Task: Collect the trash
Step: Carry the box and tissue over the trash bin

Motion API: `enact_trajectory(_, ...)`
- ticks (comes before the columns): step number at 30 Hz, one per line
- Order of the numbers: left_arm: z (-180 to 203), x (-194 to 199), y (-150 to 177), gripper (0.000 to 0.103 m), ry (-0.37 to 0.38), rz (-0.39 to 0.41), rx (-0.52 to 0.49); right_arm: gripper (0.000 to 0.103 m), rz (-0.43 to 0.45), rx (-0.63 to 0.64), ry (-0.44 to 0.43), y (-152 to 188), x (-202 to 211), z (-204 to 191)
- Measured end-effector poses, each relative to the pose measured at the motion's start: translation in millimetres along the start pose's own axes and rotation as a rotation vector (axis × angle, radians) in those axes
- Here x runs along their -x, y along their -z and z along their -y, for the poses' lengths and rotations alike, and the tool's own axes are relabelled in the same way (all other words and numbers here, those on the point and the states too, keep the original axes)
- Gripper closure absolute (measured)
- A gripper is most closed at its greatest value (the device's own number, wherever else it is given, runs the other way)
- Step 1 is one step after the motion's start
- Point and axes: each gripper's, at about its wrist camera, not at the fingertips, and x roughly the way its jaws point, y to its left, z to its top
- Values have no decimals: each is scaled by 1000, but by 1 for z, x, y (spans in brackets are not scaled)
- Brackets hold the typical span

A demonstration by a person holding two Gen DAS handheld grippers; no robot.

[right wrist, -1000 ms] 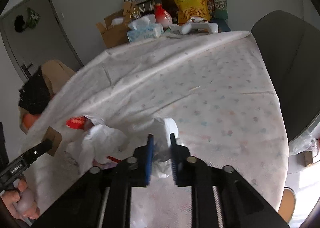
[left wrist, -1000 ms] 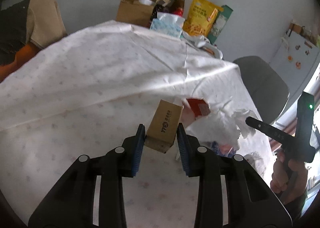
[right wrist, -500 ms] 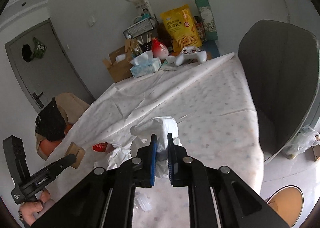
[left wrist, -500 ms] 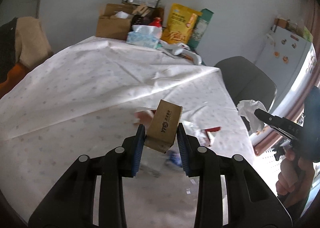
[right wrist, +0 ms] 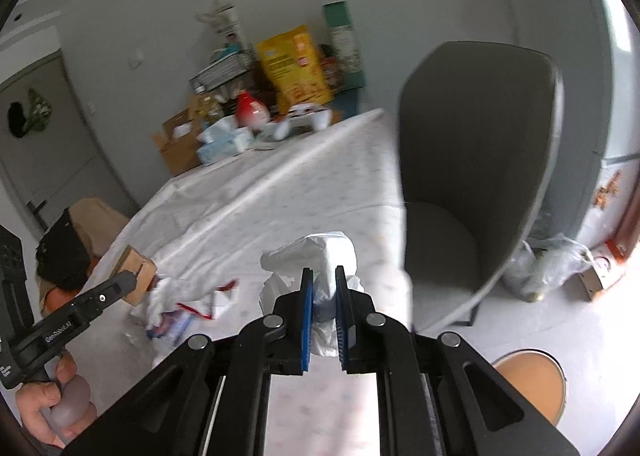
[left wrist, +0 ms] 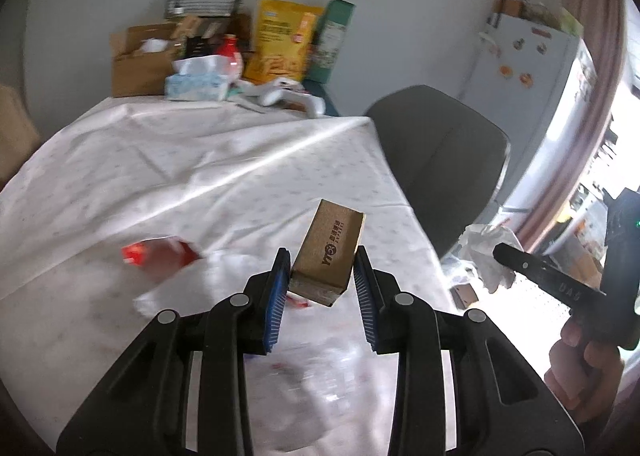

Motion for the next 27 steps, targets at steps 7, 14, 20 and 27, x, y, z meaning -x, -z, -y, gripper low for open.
enact_trajectory(7,47,-21,-2,70,64,-26,-57,92,9,-53,84,7,20,48)
enact_trajectory(14,91,-43,2,70,109,-63,-114,90,2,-118,153,19,36,98)
enact_trajectory(20,127,-61,8,70,135,-102,-162,90,-10,-189,191,32,41,140)
enact_trajectory(27,167,-87,23,70,161,-164,-217,91,-29,-260,234,54,43,186)
